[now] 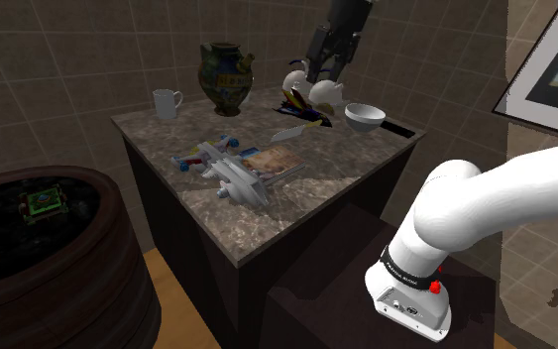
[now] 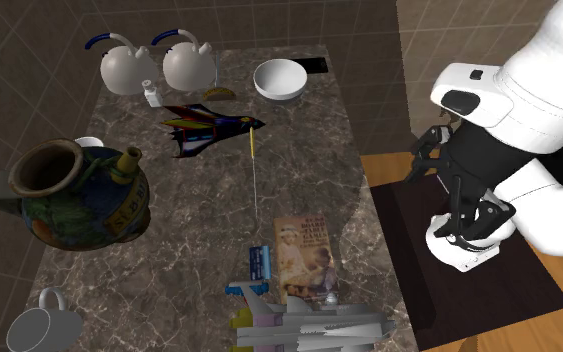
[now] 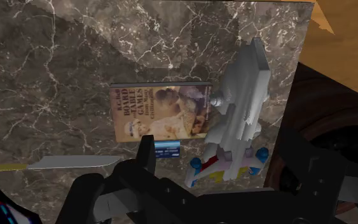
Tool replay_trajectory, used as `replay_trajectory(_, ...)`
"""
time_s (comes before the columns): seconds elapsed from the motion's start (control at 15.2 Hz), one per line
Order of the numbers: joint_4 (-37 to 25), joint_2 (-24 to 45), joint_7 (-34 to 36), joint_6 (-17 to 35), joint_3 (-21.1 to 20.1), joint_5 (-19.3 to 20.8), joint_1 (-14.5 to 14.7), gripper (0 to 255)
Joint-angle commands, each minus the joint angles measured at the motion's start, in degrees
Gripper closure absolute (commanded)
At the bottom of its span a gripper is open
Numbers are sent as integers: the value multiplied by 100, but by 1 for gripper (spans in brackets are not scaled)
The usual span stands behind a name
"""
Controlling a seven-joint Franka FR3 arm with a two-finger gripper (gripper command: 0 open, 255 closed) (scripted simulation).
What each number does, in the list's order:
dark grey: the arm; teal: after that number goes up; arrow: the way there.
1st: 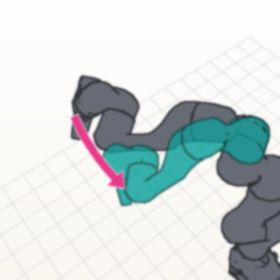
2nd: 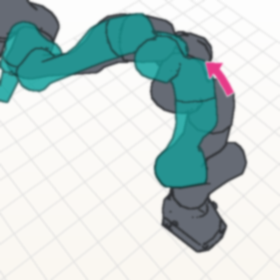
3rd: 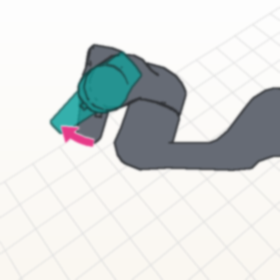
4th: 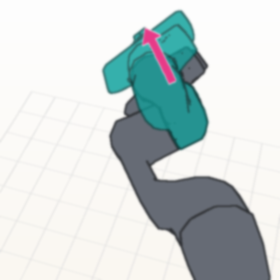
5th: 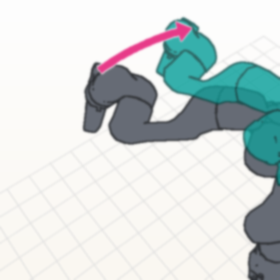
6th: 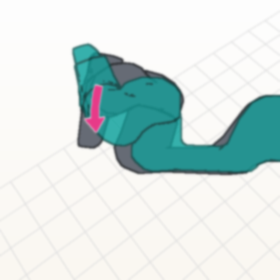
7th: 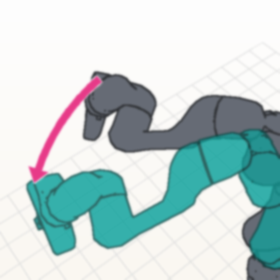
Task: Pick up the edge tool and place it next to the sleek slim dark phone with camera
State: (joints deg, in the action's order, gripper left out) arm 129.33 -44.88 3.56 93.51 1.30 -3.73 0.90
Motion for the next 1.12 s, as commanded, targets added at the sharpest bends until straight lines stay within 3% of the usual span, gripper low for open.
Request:
replay_trajectory(0.0,0,0,0,0,0,0,0,0)
replay_trajectory(0.53,664,85,-2446,557,1245,734,241,0)
replay_trajectory(1.06,585,996,-4896,1295,2586,1316,623,0)
